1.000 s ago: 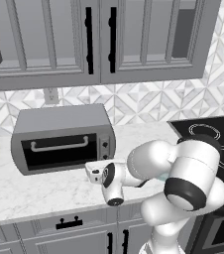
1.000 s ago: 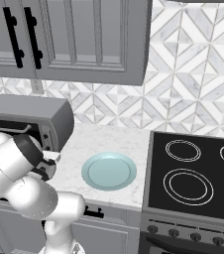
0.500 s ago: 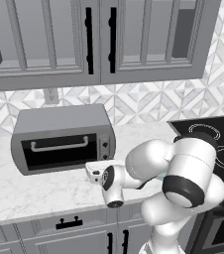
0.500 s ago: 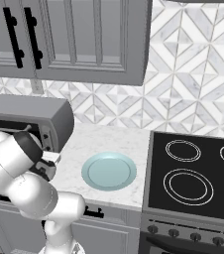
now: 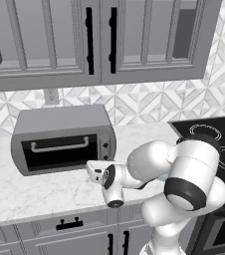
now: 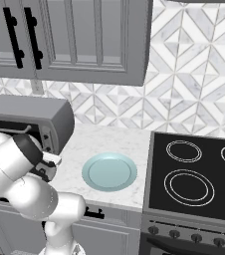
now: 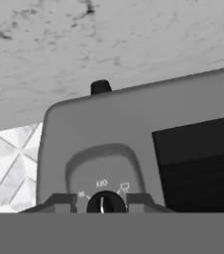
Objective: Pick up the kebab skewer and baguette bread, and place them inside the toaster oven. Close the toaster oven door and start by setting the timer.
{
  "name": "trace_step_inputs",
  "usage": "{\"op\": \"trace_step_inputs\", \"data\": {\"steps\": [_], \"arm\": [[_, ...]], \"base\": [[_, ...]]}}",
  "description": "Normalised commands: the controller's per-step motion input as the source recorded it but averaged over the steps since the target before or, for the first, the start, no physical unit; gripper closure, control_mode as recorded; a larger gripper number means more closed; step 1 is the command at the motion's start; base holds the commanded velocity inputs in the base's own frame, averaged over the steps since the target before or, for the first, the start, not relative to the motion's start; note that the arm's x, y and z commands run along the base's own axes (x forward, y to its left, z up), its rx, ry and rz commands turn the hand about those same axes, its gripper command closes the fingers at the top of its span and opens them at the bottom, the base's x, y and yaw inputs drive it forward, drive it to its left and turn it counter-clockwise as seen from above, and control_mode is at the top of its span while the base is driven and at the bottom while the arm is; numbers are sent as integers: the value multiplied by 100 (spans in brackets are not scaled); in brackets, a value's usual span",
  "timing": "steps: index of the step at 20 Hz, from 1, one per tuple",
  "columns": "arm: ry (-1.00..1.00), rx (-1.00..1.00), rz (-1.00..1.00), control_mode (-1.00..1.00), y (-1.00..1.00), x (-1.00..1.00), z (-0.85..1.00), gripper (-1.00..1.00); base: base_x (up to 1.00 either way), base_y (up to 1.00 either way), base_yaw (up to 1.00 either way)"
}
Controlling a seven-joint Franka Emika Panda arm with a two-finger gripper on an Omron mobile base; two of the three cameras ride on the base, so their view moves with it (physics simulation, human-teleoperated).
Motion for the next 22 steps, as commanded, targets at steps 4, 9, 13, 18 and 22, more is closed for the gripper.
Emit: {"op": "trace_step_inputs", "data": {"steps": [4,9,13,18,22], "arm": [[0,37,9,-100,0,26,27,100],[0,36,8,-100,0,49,40,100],[-1,36,6,-100,2,61,55,100],[-5,36,8,-100,0,45,53,100],[-10,34,9,-100,0,37,49,100]], "base": [[0,0,0],[0,0,0],[0,0,0],[0,0,0],[0,0,0]]}}
